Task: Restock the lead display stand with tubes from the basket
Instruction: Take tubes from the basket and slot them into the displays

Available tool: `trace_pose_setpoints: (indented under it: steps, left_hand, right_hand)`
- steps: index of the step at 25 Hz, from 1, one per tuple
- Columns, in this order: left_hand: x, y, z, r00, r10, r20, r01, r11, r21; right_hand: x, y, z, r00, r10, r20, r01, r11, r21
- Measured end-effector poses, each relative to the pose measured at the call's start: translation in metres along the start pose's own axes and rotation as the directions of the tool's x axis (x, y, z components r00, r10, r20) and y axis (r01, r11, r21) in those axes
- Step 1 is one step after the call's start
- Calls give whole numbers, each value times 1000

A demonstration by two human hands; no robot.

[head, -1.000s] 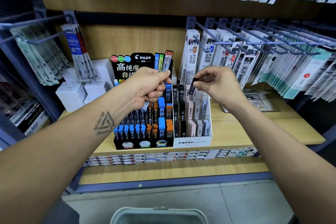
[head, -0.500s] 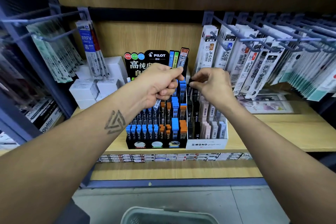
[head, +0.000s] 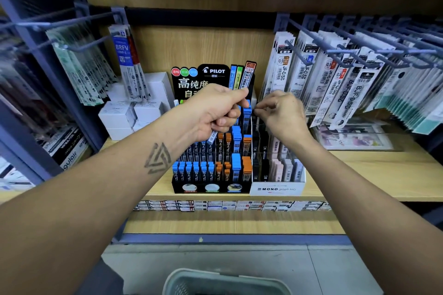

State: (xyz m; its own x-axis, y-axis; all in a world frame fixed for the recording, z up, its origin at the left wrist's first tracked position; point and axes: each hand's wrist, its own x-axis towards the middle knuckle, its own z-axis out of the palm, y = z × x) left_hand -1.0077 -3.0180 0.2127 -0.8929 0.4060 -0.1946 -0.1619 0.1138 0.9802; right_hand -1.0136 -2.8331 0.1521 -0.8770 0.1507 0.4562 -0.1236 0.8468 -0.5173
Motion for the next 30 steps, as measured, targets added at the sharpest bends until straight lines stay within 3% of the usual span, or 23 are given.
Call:
trace_pose_setpoints:
  steps: [3,5,7,10,16,20,26,30]
  left_hand:
    - [-4,-3,6,994,-99,40,98,995,23]
    - [-6,-6,12,986,-149,68,148,989,13]
    - [-6,-8,18,980,-171,106,175,984,-33]
    - [-8,-8,30,972,-181,150,192,979,-64]
    - [-9,-12,21,986,-114,121,108,993,56]
    - [-4,-11,12,999,32,44,-36,995,92]
    - [-4,-9,14,993,116,-8,-111,971,213]
    - [5,-9,11,990,66,-126,-43,984,175]
  right_hand:
    - [0,-6,-18,990,136,-24,-120,935,334]
    - [-7,-16,-36,978,176,115,-209,768,605]
    - [-19,-26,-49,947,51,316,-270,658,703]
    - [-36,-31,-56,902,-57,429,-281,677,680]
    - [-32,-11,-73,915,145,377,-386,588,710]
    - [-32,-8,-75,923,64,378,-282,782,556]
    - [-28,-21,-67,910,-102,402,-154,818,555]
    - [-16,-17,-63,956,11,294,-155,868,472]
